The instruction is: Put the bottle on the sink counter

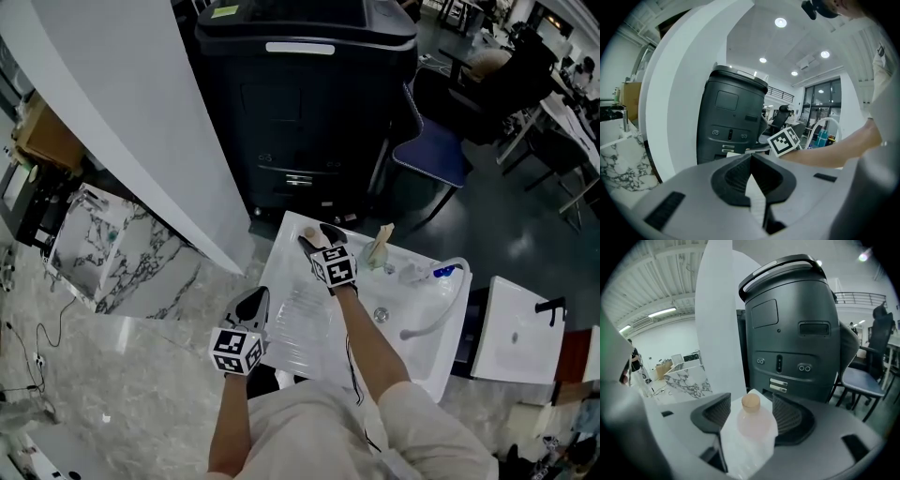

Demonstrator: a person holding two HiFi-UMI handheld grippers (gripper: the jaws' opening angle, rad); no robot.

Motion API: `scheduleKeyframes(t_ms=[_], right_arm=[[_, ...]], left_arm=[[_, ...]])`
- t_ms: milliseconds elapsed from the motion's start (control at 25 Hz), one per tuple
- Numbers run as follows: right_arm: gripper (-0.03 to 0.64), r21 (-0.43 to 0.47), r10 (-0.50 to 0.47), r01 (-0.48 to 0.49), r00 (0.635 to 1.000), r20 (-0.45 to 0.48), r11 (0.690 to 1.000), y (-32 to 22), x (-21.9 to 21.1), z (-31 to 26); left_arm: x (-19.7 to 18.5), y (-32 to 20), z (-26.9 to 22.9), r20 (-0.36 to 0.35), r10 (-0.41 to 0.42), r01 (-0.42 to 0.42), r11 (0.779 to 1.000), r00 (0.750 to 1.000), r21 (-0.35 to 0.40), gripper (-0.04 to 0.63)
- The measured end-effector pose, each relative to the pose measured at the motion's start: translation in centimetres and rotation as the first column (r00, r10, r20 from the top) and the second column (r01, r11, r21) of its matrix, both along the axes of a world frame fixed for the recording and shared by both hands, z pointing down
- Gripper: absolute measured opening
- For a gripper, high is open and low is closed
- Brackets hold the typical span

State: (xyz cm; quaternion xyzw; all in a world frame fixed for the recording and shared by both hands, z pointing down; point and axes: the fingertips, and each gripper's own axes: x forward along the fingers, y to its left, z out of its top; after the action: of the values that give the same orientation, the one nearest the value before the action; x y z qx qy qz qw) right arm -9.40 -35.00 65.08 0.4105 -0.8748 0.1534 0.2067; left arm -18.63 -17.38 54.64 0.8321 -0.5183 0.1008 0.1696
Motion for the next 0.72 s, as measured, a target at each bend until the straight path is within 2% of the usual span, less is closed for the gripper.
scheduleKeyframes(t_ms=[720], right_arm=[[0.267,-0.001,0.042,-0.042,0.995,0.095,0.999,7.9,1.9,-2.8]], left_arm=[[2.1,0.8,-0.1,0.033,-0.044,0.043,0.999,0.999,0.029,0.006]])
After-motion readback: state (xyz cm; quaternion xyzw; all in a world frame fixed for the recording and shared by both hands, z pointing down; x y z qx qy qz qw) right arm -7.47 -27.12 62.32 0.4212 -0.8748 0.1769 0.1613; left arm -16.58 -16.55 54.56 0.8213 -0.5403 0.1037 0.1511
